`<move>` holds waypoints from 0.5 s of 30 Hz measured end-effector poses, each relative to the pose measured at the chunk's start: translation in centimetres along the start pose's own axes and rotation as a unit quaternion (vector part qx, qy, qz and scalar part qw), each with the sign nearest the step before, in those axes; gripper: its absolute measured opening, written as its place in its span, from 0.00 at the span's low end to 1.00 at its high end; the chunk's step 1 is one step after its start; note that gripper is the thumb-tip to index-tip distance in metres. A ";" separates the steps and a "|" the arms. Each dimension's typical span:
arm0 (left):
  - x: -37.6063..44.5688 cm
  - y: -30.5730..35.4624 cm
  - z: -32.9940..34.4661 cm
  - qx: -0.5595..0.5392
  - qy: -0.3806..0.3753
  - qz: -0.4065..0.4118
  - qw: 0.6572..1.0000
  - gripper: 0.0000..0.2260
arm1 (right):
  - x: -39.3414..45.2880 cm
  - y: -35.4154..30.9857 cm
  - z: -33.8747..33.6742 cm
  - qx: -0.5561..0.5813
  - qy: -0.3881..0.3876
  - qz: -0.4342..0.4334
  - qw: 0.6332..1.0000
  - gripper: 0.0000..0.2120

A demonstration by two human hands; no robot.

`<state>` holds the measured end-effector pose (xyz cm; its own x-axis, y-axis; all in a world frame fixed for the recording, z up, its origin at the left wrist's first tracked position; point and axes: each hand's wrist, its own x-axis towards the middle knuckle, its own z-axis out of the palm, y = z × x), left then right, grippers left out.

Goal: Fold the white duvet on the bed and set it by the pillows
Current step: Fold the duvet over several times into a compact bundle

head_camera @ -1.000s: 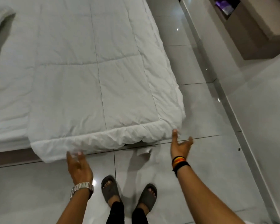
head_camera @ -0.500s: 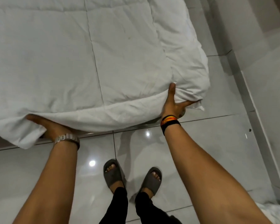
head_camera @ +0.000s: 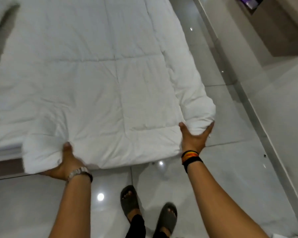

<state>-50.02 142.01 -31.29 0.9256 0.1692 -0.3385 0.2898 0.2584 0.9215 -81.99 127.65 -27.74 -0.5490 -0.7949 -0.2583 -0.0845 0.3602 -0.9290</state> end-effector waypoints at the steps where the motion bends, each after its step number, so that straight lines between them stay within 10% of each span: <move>1: 0.0 1.2 -0.2 0.014 0.003 0.011 1.000 0.46 | -0.6 -0.4 -0.5 -0.006 -0.016 -0.003 1.000 0.55; 15: -5.0 12.7 -14.1 0.123 0.028 -0.030 0.992 0.42 | -13.6 -2.4 -13.7 -0.006 -0.033 0.096 0.995 0.49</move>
<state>-54.39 157.87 -20.54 0.8922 0.2145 -0.3974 0.4005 0.0308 0.9158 -85.69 144.31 -18.34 -0.4997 -0.7411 -0.4485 0.0069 0.5143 -0.8576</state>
